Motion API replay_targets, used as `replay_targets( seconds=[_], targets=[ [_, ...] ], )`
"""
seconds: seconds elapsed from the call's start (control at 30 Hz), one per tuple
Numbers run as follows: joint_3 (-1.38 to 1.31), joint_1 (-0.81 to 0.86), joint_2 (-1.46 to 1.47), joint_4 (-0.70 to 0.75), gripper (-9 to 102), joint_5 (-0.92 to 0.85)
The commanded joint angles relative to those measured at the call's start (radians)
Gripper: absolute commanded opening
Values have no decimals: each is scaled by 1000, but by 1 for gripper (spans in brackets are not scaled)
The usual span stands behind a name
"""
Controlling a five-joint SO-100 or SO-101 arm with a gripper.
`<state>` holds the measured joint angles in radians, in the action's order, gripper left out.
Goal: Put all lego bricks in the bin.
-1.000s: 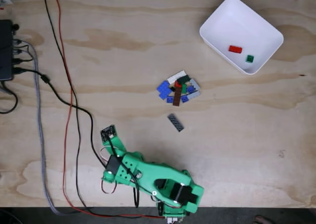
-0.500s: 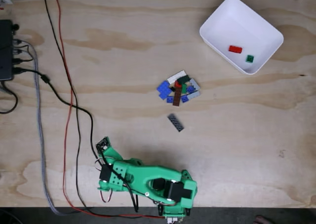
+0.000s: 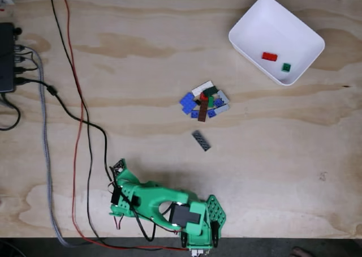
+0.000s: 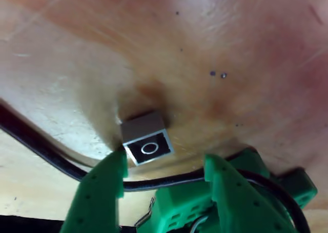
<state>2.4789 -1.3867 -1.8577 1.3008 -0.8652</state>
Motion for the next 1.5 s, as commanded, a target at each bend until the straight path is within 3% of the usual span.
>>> replay_targets(
  seconds=[0.0,0.3,0.53,0.6,0.67,0.93,1.47],
  targets=[
    [-2,8,-2,-8,2,17],
    [-38,21,-52,-2,0,40],
    [-233,474,-242,69,0,-69],
    [-167,528,-287,83,14,-103],
    [-74,491,-357,74,20,-91],
    [-2,314,-440,193,17,-35],
    [-8,160,-302,95,18,44]
  ],
)
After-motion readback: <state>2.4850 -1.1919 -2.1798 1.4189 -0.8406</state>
